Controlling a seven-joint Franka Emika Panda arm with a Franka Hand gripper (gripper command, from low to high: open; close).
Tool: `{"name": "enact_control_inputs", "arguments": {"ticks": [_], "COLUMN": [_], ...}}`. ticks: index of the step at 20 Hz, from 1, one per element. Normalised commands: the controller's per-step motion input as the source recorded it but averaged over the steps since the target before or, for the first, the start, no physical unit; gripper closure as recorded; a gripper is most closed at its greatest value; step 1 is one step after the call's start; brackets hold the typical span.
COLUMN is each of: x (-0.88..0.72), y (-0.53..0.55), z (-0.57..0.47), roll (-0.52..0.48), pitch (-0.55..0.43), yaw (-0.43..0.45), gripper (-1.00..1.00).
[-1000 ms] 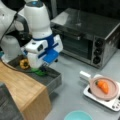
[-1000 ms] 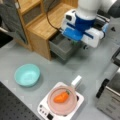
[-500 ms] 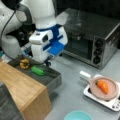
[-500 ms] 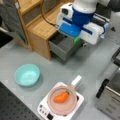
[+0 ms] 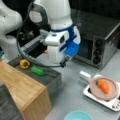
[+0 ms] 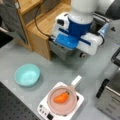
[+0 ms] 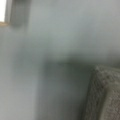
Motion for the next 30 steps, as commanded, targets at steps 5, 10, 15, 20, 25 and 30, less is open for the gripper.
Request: {"name": "enact_control_inputs", "arguments": {"ticks": [5, 10, 15, 20, 25, 30], "x": [0.45, 0.35, 0.40, 0.48, 0.45, 0.43], "y": [0.32, 0.23, 0.14, 0.08, 0.06, 0.09], "z": [-0.02, -0.08, -0.12, -0.11, -0.02, -0.01], "roll": [0.036, -0.036, -0.152, -0.196, -0.242, -0.320], "pitch": [0.105, 0.070, 0.099, 0.114, 0.120, 0.112], "yaw": [-0.085, -0.076, -0.088, -0.059, -0.043, -0.029], "gripper": [-1.00, -1.00, -1.00, -1.00, -1.00, -1.00]}}
